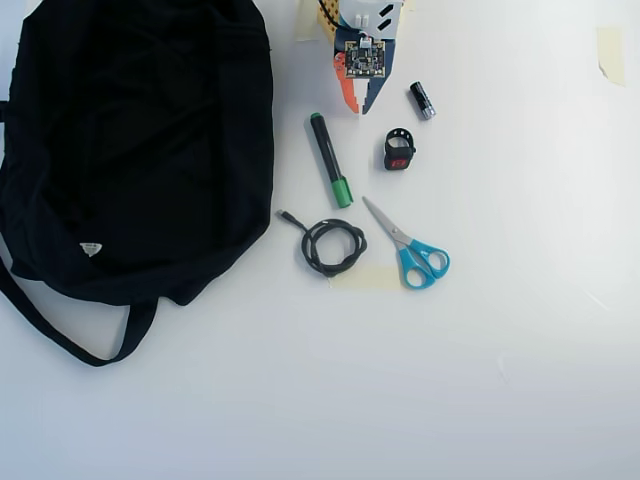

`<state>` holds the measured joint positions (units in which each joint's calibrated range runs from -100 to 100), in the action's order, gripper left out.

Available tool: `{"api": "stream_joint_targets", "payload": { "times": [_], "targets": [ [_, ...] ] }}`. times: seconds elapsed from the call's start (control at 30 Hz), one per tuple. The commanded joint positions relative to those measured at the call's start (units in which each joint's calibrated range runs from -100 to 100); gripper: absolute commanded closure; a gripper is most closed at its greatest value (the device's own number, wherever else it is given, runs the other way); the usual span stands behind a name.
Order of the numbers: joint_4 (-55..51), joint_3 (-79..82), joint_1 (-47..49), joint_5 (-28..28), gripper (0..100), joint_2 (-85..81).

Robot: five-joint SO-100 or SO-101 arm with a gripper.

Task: Put the bike light into the black bag

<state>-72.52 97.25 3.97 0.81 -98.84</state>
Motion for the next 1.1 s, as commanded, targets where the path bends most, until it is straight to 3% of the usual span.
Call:
{"api": "stream_joint_targets", "payload": {
  "times": [0.0, 0.47, 0.7, 1.07],
  "targets": [
    [-0.52, 2.03, 0.22, 0.24, 98, -0.83],
    [-0.18, 1.22, 0.30, -0.23, 98, -0.75],
    [11.80, -9.47, 0.30, -0.28, 98, 2.16],
    [29.54, -29.32, 6.35, 0.24, 98, 25.23]
  ]
}}
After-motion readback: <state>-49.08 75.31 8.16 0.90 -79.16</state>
